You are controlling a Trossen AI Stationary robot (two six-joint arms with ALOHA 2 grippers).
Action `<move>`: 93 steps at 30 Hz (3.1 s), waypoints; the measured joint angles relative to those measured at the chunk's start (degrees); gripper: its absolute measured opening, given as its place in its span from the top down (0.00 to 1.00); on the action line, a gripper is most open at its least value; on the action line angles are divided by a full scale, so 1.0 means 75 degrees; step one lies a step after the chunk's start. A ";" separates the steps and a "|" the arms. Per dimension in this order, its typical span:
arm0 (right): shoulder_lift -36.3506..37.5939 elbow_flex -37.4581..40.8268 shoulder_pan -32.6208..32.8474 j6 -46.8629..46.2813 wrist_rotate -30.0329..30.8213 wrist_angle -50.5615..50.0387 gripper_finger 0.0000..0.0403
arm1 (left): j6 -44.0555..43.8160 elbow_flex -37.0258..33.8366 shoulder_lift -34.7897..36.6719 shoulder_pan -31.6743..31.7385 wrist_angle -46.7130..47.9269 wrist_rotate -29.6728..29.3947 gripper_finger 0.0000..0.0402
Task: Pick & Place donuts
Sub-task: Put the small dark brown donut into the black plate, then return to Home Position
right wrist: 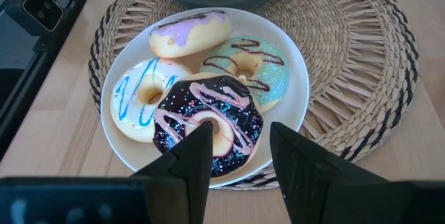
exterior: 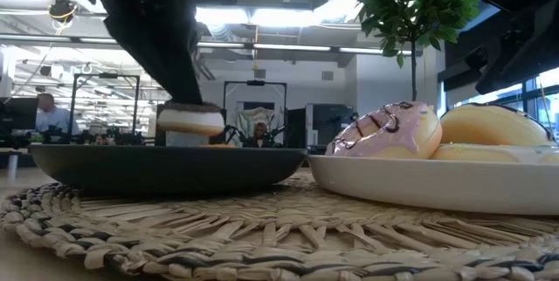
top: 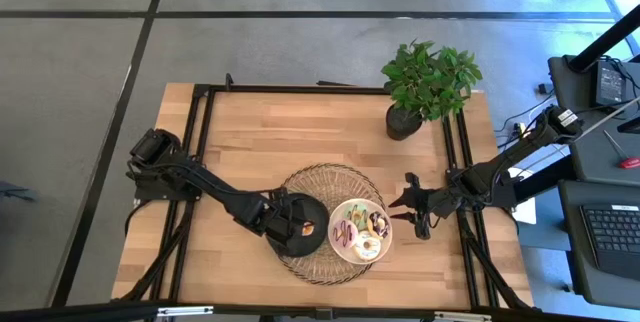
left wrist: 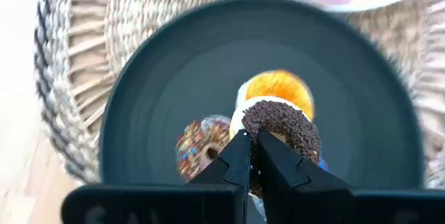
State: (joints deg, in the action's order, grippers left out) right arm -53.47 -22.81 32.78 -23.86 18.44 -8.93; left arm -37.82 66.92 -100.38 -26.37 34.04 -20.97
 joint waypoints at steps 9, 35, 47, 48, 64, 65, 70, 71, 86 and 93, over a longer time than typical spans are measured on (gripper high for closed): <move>0.0000 0.0000 0.0003 -0.0003 0.0000 0.0000 0.64 | -0.0064 0.0000 0.0003 -0.0003 -0.0026 -0.0021 0.96; 0.0000 0.0000 0.0001 -0.0009 0.0000 0.0000 0.64 | -0.0088 0.0000 0.0003 -0.0020 0.0029 -0.0058 0.96; -0.0002 0.0000 0.0003 -0.0009 0.0000 0.0000 0.64 | -0.0134 0.0000 0.0003 -0.0020 0.0064 0.0018 0.96; 0.0000 0.0000 0.0002 -0.0009 0.0000 0.0000 0.64 | -0.0137 0.0000 0.0003 -0.0020 0.0064 0.0015 0.96; 0.0000 0.0000 0.0003 -0.0009 -0.0002 0.0000 0.64 | -0.0290 0.0000 0.0001 -0.0020 0.0061 0.0012 0.87; 0.0000 0.0000 0.0002 -0.0012 -0.0003 0.0000 0.64 | -0.0320 0.0000 0.0000 -0.0020 0.0062 0.0012 0.86; 0.0000 0.0000 0.0003 -0.0012 -0.0003 0.0000 0.64 | -0.0332 0.0003 0.0000 -0.0020 0.0064 0.0009 0.79; 0.0000 0.0000 0.0000 -0.0012 -0.0003 0.0000 0.64 | -0.0335 0.0003 0.0000 -0.0020 0.0064 0.0009 0.78; 0.0000 0.0000 0.0003 -0.0012 -0.0003 0.0000 0.64 | -0.0088 0.0006 0.0088 -0.0020 0.0370 0.0003 0.69; 0.0000 0.0000 0.0000 -0.0008 -0.0003 0.0003 0.64 | 0.0031 0.0015 0.1388 -0.0105 0.0662 -0.1437 0.70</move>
State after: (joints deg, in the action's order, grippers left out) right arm -53.47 -22.81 32.78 -23.92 18.41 -8.91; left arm -37.59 67.02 -89.97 -27.16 39.01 -31.75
